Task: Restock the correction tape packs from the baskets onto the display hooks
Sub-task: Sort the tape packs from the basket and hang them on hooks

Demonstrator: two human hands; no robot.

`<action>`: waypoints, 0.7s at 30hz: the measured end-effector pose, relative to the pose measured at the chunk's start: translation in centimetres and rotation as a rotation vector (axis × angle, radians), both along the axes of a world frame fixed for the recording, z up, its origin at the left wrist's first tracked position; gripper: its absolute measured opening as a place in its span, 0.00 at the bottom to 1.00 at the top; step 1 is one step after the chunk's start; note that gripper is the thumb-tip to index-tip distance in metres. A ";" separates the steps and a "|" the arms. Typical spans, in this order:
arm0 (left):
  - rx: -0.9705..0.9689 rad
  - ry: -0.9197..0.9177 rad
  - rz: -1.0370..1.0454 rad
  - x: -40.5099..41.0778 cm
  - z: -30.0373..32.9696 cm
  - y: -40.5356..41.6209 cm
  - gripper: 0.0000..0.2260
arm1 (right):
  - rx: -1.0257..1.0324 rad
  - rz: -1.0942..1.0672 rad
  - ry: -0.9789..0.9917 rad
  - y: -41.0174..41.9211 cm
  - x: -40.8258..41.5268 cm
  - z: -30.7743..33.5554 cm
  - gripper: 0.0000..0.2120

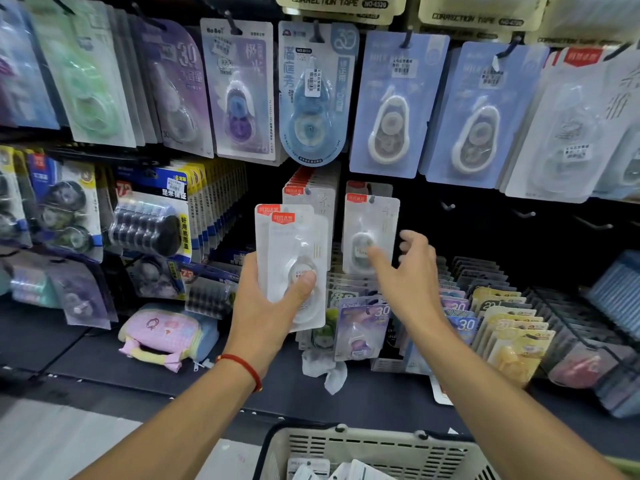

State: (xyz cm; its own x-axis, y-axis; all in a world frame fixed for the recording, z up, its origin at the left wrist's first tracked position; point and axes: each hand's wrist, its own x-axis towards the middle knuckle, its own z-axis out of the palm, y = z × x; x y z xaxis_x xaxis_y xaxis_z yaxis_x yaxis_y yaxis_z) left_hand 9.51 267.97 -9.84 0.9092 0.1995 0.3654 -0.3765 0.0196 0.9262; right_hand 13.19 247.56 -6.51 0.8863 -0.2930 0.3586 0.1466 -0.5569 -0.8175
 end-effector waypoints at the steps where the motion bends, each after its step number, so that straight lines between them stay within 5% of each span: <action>1: -0.006 0.004 -0.016 0.0 0.0 -0.1 0.22 | -0.005 0.044 -0.016 0.1 -0.2 0.1 0.22; 3: -0.022 0.017 -0.046 0.0 -0.1 -0.4 0.23 | 0.058 0.304 0.051 0.5 -0.4 0.1 0.12; 6: -0.070 0.033 -0.095 0.2 -0.3 -0.7 0.26 | 0.086 0.578 0.162 1.4 -0.8 -0.6 0.11; 12: -0.190 0.079 -0.227 0.3 -0.2 -1.0 0.27 | 0.242 0.485 0.074 0.8 -0.2 -0.7 0.08; 16: -0.145 0.108 -0.179 0.9 -0.9 -0.6 0.18 | 0.362 0.310 -0.049 0.4 0.0 -0.4 0.10; 21: -0.083 0.099 -0.134 1.3 -1.2 -0.3 0.19 | 0.440 0.196 -0.117 -0.2 0.3 -0.2 0.09</action>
